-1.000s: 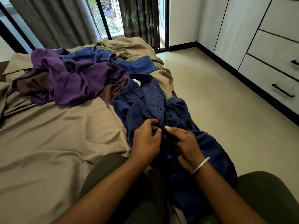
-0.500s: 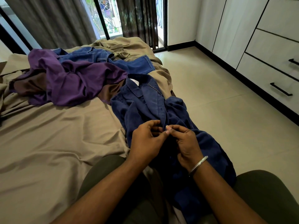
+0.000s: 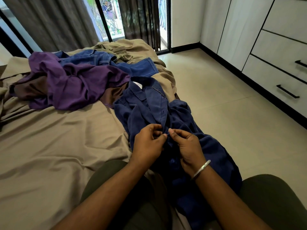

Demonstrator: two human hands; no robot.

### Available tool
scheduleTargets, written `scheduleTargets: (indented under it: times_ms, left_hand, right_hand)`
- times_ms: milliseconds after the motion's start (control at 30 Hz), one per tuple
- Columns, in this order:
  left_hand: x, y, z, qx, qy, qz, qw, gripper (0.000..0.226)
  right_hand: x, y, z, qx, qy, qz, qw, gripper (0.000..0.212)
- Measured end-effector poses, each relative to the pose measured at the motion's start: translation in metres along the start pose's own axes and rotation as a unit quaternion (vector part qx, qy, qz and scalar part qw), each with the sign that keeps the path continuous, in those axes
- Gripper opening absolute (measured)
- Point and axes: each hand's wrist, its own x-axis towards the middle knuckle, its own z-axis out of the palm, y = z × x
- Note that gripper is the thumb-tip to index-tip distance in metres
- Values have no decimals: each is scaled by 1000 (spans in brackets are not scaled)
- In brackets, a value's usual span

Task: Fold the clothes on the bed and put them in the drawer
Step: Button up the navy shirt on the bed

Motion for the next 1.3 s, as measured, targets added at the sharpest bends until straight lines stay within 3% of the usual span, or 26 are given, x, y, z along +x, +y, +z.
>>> scheduleTargets:
  times_ms: [233, 467, 567, 633, 700, 800, 900, 1000, 1167, 1233, 1300]
  left_hand:
    - [2, 0, 1, -55, -8, -51, 997, 33]
    - [3, -1, 0, -79, -47, -100, 991, 25]
    - [2, -1, 1, -48, -85, -142, 985, 9]
    - [-2, 0, 2, -33, -122, -168, 978, 16]
    - [-7, 4, 2, -31, -157, -188, 969, 25]
    - [-16, 7, 2, 1, -233, -210, 950, 22]
    - [-19, 6, 4, 30, -274, -233, 932, 20]
    - [-19, 7, 4, 67, -265, -195, 942, 19]
    - [-18, 14, -1, 53, -243, -154, 956, 23]
    - [-13, 15, -5, 25, -187, -165, 968, 21]
    - [1, 7, -10, 83, -96, -114, 985, 19]
  right_hand:
    - [-9, 3, 0, -94, -17, -91, 991, 12]
    - [-7, 6, -1, -134, 10, -113, 985, 7]
    - [-6, 9, -2, -175, 20, -101, 979, 16]
    - [-7, 7, -2, -207, 36, -76, 975, 22]
    - [-8, 4, -5, -275, 36, -91, 956, 18]
    - [-11, -1, -17, -419, -15, -125, 899, 19]
    - [-16, -1, -29, -456, -41, -113, 882, 15]
    - [-16, -2, -30, -429, -7, -161, 889, 3]
    - [-3, -13, -17, -418, 15, -163, 894, 16]
    - [4, -18, -13, -427, 14, -161, 890, 7]
    - [7, -23, -10, -413, 42, -168, 894, 9]
